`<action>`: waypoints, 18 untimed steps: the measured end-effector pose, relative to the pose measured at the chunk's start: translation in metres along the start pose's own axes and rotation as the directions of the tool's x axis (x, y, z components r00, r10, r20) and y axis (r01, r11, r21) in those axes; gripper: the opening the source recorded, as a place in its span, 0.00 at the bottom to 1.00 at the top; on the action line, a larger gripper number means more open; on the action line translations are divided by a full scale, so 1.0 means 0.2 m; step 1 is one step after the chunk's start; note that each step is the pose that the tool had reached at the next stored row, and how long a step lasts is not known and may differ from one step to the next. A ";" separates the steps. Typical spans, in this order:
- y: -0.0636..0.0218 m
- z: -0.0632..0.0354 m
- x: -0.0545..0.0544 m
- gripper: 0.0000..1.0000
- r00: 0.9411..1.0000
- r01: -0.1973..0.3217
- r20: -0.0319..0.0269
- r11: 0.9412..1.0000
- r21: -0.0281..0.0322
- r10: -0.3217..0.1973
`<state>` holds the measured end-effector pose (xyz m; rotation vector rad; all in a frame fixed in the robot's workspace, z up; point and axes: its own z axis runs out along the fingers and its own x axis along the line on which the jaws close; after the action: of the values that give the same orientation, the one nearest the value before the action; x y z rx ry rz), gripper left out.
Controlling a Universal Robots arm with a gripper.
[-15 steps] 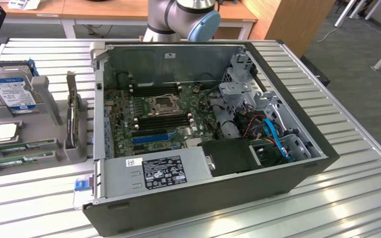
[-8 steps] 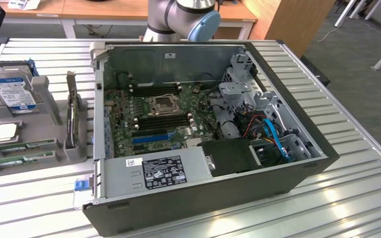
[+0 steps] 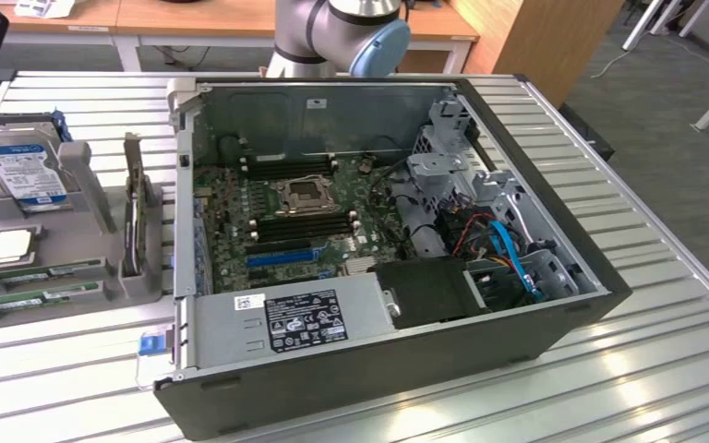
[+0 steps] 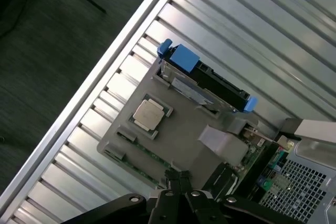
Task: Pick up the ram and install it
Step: 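Pick up the ram and move it above insertion slot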
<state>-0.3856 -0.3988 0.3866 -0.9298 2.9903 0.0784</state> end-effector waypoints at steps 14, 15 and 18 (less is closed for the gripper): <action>0.000 0.002 0.00 0.10 0.988 0.151 -0.007 0.988 -0.004 -0.151; 0.000 0.003 0.00 0.10 0.986 0.165 -0.007 0.986 -0.004 -0.165; 0.000 0.003 0.00 0.10 0.979 0.205 -0.009 0.979 -0.006 -0.205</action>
<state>-0.3856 -0.3988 0.3859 -1.2359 2.8829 0.0796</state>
